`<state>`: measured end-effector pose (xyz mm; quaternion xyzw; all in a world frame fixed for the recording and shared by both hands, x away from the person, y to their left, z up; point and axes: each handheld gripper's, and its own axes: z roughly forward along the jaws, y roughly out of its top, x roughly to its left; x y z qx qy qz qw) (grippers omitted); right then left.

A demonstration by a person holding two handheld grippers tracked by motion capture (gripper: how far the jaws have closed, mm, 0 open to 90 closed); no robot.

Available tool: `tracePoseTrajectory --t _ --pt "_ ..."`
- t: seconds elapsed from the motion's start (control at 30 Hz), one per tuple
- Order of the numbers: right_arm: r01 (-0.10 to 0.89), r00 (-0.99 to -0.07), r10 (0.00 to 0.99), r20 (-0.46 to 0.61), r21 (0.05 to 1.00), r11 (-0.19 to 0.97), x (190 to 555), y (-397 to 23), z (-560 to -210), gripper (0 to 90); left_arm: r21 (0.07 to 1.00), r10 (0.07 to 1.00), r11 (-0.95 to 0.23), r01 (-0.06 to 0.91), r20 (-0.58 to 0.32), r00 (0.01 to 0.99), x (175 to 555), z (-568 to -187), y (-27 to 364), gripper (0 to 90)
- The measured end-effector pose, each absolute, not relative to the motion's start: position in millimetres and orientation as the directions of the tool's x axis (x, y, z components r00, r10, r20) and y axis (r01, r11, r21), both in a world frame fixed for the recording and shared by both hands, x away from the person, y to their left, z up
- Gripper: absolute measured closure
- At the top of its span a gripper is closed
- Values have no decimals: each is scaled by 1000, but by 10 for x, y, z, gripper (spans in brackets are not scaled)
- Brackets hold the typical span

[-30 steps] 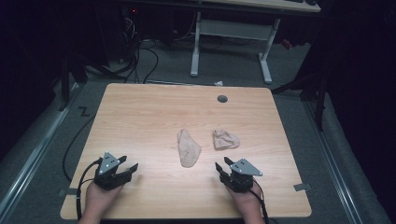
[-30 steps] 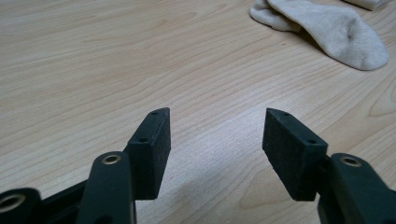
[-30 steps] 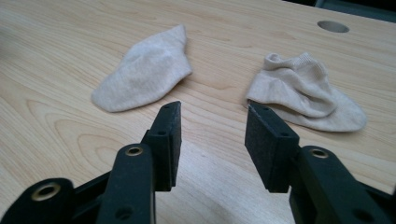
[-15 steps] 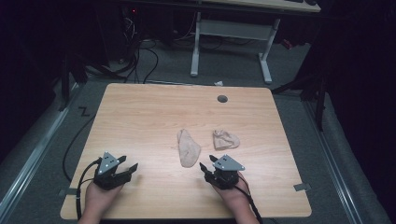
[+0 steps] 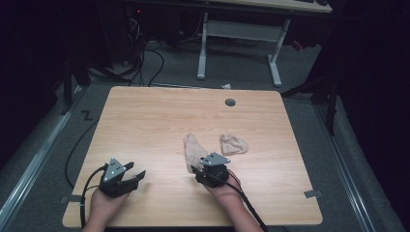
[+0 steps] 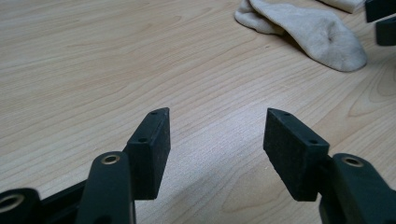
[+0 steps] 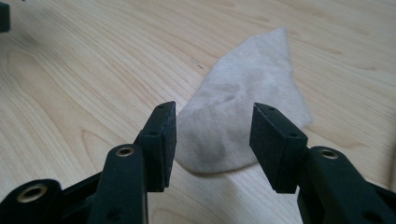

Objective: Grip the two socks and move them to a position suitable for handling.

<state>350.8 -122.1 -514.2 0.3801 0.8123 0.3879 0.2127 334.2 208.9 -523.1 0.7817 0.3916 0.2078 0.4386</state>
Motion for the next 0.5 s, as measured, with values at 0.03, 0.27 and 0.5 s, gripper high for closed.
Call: tracePoseTrajectory --t 0.03,0.27,0.5 --pt "463 -623 780 -55 778 425 3545 -1168 -5174 519 850 795 -306 428 -19 607 3340 -5230 2088 418" --pt "510 -615 786 -63 728 458 3633 -1101 -5301 563 853 797 -296 429 -27 603 3344 -5219 2123 418" --pt "490 -627 773 -96 723 487 3612 -1092 -5287 844 853 798 -295 431 -28 602 3343 -5218 2131 418"
